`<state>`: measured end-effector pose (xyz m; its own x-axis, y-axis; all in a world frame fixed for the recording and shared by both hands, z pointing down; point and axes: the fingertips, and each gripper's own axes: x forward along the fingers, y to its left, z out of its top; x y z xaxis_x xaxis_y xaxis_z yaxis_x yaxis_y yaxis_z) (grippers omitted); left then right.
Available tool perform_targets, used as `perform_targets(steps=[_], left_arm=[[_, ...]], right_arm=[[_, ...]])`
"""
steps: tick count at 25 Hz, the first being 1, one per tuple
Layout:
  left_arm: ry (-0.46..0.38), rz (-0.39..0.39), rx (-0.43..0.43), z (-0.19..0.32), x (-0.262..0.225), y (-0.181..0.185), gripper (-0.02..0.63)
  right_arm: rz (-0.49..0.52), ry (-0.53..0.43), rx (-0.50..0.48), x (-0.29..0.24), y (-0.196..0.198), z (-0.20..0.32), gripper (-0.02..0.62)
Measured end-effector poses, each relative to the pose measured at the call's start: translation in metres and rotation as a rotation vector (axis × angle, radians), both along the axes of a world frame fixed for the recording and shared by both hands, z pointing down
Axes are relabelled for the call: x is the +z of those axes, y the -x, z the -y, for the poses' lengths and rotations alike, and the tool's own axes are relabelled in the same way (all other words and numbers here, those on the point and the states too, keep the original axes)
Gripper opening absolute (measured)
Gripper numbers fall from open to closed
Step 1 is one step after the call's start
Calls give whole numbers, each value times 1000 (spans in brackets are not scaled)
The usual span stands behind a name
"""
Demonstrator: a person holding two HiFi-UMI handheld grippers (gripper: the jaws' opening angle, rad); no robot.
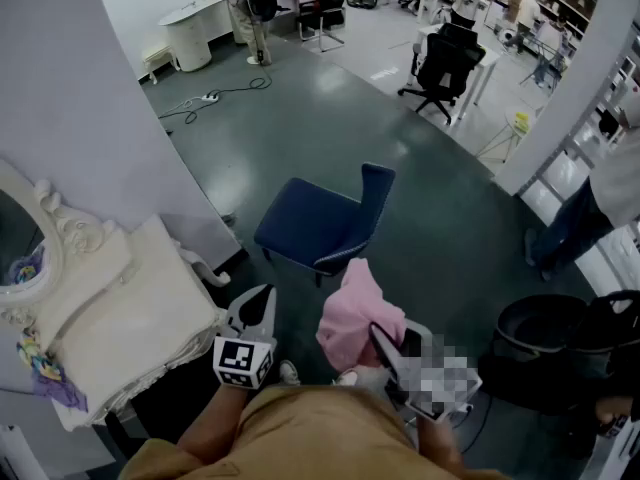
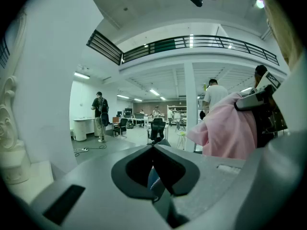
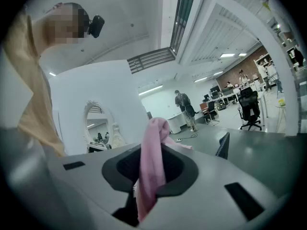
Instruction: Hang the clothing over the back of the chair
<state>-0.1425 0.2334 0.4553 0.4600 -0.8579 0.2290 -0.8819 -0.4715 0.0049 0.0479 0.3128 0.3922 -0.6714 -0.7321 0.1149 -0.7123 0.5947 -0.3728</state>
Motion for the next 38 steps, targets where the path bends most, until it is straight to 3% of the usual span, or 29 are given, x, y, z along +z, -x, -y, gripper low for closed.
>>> perform_targets(steps=[14, 18, 28, 38], left_arm=[[37, 4, -6, -11, 12, -38, 3], [47, 15, -15, -12, 16, -52, 3], [62, 28, -39, -10, 27, -89, 3], [106, -7, -22, 57, 58, -94, 4]], right_arm=[[40, -6, 10, 2, -43, -15, 64], [104, -16, 12, -1, -64, -21, 64], [123, 6, 11, 17, -115, -17, 64], [102, 44, 11, 35, -106, 48, 64]])
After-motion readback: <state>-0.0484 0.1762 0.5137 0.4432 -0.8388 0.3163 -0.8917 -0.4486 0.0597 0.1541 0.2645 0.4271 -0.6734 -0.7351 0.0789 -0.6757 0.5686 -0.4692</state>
